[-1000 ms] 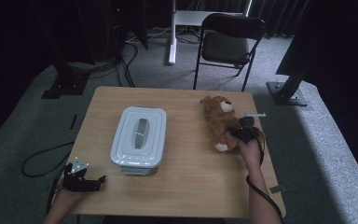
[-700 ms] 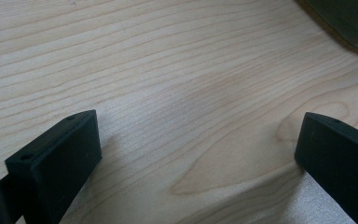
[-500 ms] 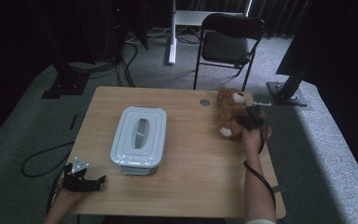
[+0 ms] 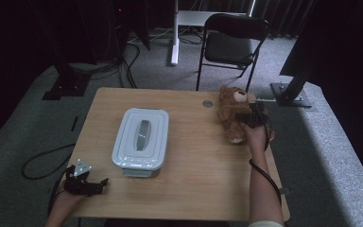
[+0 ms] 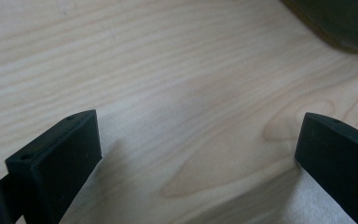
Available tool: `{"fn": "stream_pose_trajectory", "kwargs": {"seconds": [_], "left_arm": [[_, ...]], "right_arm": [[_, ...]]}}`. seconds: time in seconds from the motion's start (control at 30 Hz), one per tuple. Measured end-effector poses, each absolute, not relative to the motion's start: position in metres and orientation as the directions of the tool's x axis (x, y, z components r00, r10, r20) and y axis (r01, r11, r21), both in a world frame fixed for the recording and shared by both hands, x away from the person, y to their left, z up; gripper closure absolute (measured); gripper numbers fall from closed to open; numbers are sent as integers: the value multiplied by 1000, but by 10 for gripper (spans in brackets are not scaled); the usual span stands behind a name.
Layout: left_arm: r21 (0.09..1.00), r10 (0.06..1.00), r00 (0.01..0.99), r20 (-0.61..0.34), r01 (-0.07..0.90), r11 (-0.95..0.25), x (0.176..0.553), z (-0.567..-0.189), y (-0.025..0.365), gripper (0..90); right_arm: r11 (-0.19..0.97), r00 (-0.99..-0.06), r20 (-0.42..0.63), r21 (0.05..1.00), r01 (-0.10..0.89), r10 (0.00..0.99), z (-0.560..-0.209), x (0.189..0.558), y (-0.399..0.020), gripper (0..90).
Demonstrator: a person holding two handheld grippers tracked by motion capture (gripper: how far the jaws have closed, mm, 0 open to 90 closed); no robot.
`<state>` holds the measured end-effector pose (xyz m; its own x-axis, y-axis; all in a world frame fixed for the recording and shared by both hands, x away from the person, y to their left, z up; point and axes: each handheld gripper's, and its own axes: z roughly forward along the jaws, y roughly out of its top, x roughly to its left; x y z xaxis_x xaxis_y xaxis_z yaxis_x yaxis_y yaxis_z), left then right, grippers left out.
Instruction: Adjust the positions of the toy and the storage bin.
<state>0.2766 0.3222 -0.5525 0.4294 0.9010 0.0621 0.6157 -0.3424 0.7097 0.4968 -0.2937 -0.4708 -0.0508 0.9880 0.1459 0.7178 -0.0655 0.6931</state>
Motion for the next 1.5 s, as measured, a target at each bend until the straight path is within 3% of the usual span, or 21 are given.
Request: {"fn": "stream_pose_trajectory", "kwargs": {"seconds": [0.07,0.33,0.57,0.73,1.1,1.5], "left_arm": [[719,908,414,71,609,-334,279,-551,323,9],[730,921,380,86,605,-318,296,-548,323,9],[757,933,352,80,587,-286,311,-540,318,9],[757,930,356,86,584,-293,325,-536,313,9],[738,921,377,103,591,-325,352,-540,301,9],[743,902,422,95,572,-346,368,-536,286,9]], "right_arm": [[-41,-102,161,700,713,982,-460,489,-292,130],[57,-214,112,756,652,970,-437,467,-265,132],[118,-296,99,762,636,950,-438,462,-231,131],[187,-355,51,776,602,933,-451,457,-195,129],[176,-419,80,825,537,904,-476,446,-157,128],[212,-516,137,801,560,845,-514,444,-108,129]]}}
